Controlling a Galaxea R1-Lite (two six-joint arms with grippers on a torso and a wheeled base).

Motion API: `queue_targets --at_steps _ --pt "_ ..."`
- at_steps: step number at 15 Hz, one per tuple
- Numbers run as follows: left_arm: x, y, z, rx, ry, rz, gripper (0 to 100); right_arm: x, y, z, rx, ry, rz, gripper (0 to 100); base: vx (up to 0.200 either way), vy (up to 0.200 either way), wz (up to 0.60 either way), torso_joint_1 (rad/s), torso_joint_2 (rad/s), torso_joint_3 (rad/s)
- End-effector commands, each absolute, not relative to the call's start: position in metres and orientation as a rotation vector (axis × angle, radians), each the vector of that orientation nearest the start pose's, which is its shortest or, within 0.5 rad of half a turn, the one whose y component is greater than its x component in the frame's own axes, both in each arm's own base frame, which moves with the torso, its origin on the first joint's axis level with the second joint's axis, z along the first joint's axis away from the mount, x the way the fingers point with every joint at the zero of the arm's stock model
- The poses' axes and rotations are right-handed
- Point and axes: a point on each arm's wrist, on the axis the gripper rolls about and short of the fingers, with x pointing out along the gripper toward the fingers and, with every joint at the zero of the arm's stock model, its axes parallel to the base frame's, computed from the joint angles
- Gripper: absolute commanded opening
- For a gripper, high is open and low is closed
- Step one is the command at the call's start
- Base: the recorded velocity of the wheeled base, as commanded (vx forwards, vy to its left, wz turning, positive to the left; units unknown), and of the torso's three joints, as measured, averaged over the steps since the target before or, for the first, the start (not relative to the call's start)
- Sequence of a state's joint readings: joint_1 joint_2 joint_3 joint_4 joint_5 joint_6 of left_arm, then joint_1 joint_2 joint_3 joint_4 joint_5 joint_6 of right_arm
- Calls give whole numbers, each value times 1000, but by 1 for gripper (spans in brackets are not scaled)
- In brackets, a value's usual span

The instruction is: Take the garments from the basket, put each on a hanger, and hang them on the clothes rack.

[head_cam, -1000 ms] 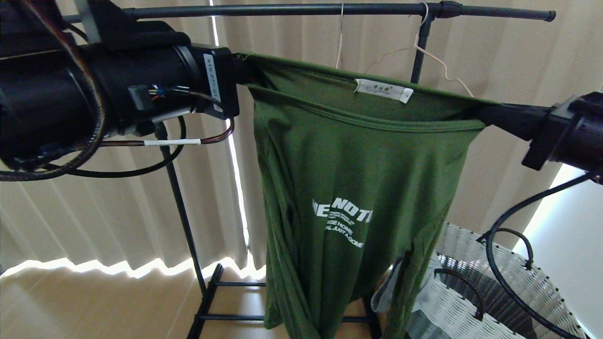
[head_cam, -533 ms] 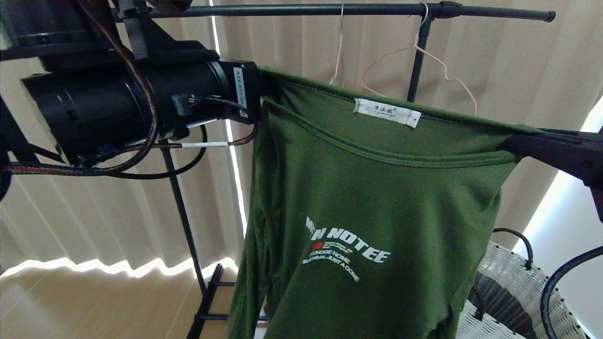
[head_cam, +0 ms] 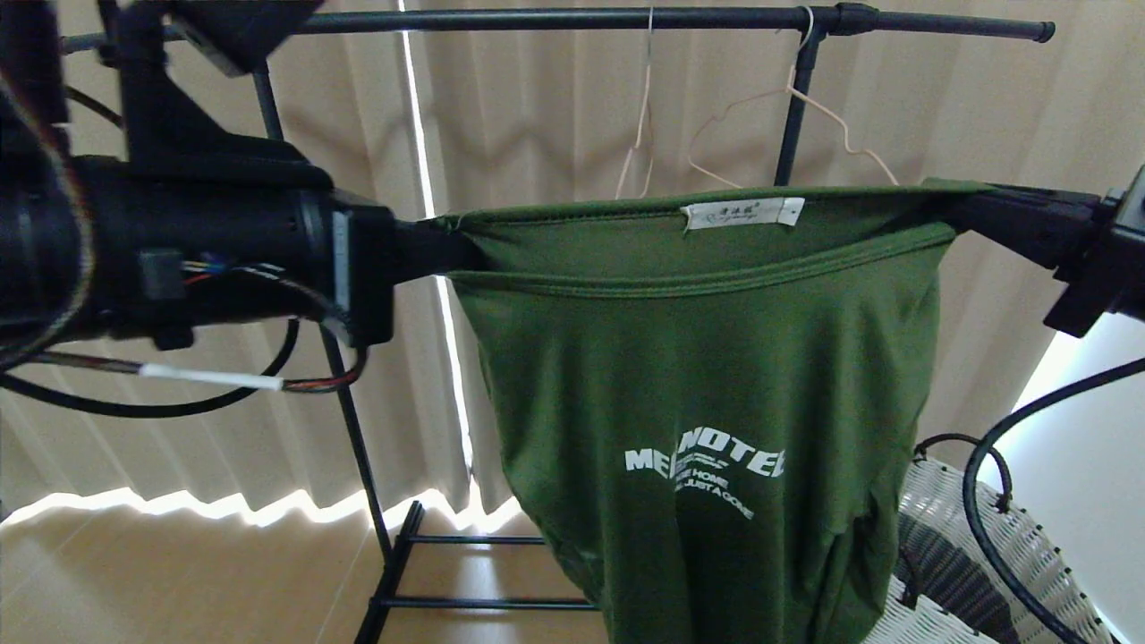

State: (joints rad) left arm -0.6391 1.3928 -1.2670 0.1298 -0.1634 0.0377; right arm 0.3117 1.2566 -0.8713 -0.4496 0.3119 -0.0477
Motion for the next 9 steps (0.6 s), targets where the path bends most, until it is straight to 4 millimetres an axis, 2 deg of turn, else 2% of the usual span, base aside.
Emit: queue_targets --at_steps 1,4,7,9 --pt "139 -111 343 75 186 -917 0 213 80 287 -45 -76 639 0 0 0 0 0 0 0" --pt "127 -109 333 80 207 -1010 0 230 99 287 -41 -105 689 0 0 0 0 0 0 0" --pt "125 -116 326 87 215 -1045 0 237 105 287 -41 -99 700 0 0 0 0 0 0 0" --pt "130 -117 329 81 176 -1011 0 236 104 285 -41 -89 691 0 0 0 0 0 0 0"
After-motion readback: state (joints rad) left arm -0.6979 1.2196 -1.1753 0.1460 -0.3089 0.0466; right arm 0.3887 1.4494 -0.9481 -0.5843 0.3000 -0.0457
